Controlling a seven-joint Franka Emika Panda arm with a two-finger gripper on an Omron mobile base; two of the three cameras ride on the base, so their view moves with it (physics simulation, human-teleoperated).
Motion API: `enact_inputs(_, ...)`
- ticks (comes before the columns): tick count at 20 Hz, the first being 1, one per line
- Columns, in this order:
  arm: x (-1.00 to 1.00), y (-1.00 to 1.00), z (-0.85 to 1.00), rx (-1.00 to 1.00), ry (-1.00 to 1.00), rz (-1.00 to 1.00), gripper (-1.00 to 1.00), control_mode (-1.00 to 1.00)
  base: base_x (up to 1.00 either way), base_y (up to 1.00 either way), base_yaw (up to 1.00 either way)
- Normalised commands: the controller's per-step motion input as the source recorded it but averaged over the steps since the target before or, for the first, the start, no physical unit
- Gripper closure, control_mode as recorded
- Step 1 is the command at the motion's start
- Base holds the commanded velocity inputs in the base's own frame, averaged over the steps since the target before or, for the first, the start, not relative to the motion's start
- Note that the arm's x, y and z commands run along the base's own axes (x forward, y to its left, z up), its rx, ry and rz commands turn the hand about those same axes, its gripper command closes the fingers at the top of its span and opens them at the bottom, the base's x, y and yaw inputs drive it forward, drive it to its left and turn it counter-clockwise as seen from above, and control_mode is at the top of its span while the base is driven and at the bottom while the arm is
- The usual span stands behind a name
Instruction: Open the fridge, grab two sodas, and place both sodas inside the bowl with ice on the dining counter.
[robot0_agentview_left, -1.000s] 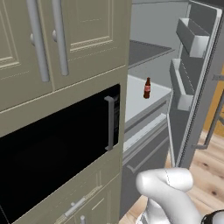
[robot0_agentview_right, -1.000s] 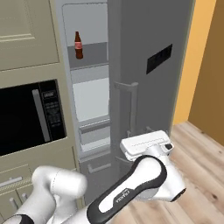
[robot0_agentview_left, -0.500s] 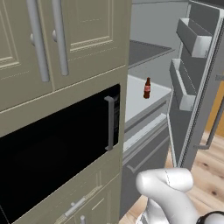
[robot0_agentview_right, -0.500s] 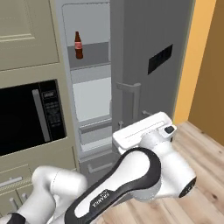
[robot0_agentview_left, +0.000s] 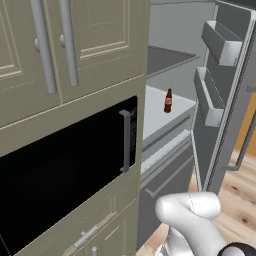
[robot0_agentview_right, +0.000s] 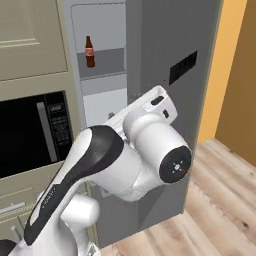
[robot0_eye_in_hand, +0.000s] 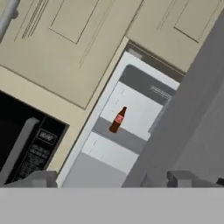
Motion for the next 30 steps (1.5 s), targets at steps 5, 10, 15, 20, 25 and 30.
enact_inputs(5,0.16,0.56,0.12,-0.39,0.08,-0.21,-1.0,-1.0,0.0,0.0,0.0)
enact_inputs(10,0.39,0.45,0.0,-0.29,0.2,-0.18,-1.0,-1.0,0.0,0.0,0.0)
enact_inputs(15,0.44,0.38,0.0,-0.26,0.23,-0.18,-1.0,-1.0,0.0,0.0,0.0)
enact_inputs(20,0.38,0.21,-0.03,-0.23,0.19,-0.17,-1.0,-1.0,0.0,0.0,0.0)
enact_inputs(25,0.39,0.05,-0.1,-0.21,0.13,-0.16,-1.0,-1.0,0.0,0.0,0.0)
enact_inputs(30,0.44,0.0,-0.22,-0.1,0.09,-0.12,-1.0,-1.0,0.0,0.0,0.0)
